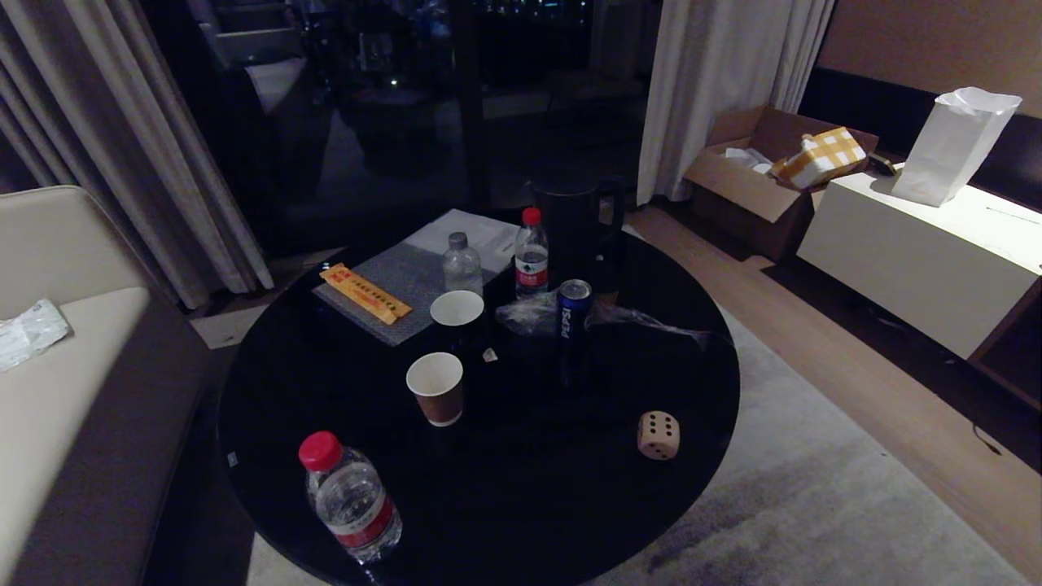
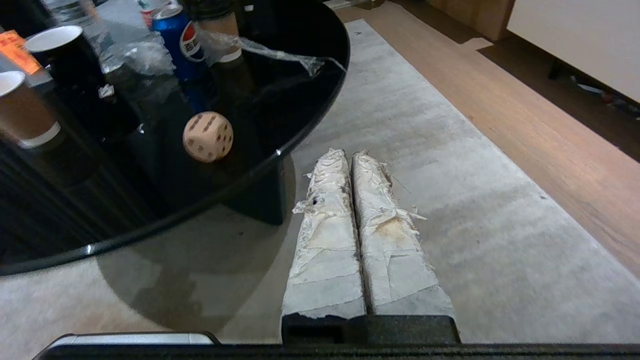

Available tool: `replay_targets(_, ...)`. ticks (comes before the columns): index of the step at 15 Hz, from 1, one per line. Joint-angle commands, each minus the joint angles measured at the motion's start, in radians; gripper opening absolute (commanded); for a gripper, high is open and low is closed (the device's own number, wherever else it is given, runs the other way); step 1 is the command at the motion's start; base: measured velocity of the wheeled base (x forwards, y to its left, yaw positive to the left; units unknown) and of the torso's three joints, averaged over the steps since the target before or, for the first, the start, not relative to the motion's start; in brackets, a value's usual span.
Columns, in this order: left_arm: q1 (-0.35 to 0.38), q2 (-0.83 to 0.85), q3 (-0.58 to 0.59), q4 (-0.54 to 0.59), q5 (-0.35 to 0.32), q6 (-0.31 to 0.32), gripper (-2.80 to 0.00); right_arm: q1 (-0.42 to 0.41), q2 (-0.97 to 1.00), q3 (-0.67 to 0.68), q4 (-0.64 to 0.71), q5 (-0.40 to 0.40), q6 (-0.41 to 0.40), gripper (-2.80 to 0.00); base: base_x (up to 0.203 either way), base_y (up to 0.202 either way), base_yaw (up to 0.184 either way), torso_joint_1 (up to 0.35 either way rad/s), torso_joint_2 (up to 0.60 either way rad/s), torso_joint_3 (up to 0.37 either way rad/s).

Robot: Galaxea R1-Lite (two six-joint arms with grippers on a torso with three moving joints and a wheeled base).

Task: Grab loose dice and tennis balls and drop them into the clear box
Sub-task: Pick up toys out of the box

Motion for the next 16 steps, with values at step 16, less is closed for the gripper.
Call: replay_targets(16,0.0,0.002,0.002,-0.001,0.001,-0.004,-2.8,0.0,0.001,0.009,0.003,0.014,-0.045,-2.8,0.022,0.0,0.0,0.001,0.0,-0.002)
